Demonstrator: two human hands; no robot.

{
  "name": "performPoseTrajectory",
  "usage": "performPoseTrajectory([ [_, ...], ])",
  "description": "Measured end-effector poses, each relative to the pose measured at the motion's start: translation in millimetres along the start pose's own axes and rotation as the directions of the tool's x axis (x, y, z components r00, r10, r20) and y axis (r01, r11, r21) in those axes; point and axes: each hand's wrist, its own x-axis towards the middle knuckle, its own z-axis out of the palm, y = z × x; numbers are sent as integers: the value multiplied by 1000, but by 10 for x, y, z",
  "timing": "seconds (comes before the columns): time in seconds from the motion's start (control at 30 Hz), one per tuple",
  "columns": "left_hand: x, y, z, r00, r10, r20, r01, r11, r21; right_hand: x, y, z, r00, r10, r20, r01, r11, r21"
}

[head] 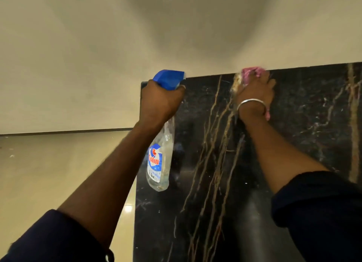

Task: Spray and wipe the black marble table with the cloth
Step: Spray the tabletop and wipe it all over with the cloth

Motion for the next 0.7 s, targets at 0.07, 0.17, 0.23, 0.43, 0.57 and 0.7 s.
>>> performPoseTrajectory([
  [0.07, 74, -192, -260, 1000, -9, -14, 9, 1000, -12, -285, -576, 57, 997, -78, 12, 77, 996, 35],
  [0.17, 234, -575, -723, 999, -44, -16, 43, 998, -38, -718, -1527, 179, 973, -228, 37, 226, 972, 69],
  [0.23, 284, -812, -973, 998, -54, -25, 54, 998, -17, -951, -2043, 250, 950, -308, 45, 303, 949, 91],
  [0.43, 300, -1396, -1526, 996, -82, 22, 82, 997, -2, -1159, -2565, 359, 894, -442, 72, 441, 897, 23],
  [0.57, 205, -1549, -1644, 996, -66, 53, 69, 997, -42, -1226, -2603, 308, 867, -490, 90, 491, 871, 8],
  [0.7, 23, -1669, -1671, 993, -76, 90, 82, 994, -70, -1672, -2379, 274, 822, -559, 103, 557, 829, 51],
])
